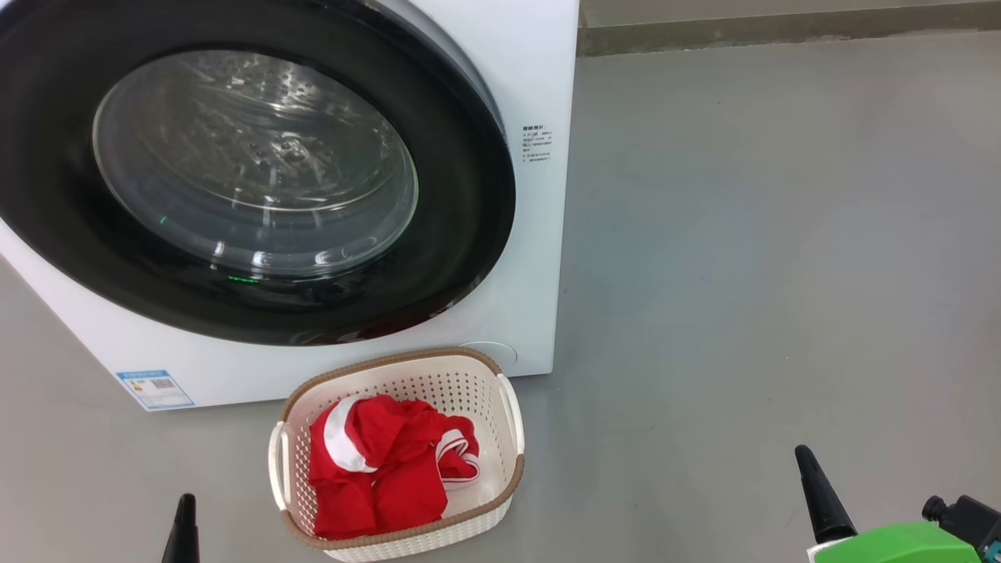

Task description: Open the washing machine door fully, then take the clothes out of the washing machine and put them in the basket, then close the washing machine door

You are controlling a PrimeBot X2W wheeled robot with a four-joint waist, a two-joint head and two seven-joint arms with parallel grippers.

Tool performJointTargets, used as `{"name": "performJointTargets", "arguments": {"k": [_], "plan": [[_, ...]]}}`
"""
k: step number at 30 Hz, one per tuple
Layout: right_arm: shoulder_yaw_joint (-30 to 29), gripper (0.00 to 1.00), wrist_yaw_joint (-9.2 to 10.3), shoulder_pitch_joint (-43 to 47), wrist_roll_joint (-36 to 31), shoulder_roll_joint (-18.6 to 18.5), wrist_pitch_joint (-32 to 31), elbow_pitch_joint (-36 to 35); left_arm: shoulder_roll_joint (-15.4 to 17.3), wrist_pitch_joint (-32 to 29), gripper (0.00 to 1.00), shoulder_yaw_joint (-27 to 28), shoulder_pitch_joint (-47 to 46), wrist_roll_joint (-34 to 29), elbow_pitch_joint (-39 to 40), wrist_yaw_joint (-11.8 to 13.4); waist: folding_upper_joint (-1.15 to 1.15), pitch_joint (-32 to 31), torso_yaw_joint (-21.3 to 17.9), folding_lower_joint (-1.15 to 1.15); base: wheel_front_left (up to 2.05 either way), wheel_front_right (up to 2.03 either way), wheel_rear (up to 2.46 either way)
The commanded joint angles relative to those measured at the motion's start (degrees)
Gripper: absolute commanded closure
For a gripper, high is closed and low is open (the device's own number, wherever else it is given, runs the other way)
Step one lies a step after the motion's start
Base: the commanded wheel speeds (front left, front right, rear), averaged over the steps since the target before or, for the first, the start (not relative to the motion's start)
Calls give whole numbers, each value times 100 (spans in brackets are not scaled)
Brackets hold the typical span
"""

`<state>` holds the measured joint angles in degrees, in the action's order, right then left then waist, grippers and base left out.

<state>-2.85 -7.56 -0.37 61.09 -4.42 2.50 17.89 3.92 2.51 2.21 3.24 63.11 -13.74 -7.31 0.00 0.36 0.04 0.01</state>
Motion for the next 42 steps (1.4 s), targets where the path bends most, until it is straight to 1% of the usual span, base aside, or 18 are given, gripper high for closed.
{"name": "performJointTargets", "arguments": {"k": [1,42], "plan": [[36,100,5,-273,141,-23,-43,-177,65,-50,100,152,-273,127,107,-11,0,0,0,-1,0,0,0],[-293,100,7,-533,2663,115,-758,-355,-56,-749,100,362,-838,2501,-9,-17,0,-16,-3,-1,0,0,0]]}}
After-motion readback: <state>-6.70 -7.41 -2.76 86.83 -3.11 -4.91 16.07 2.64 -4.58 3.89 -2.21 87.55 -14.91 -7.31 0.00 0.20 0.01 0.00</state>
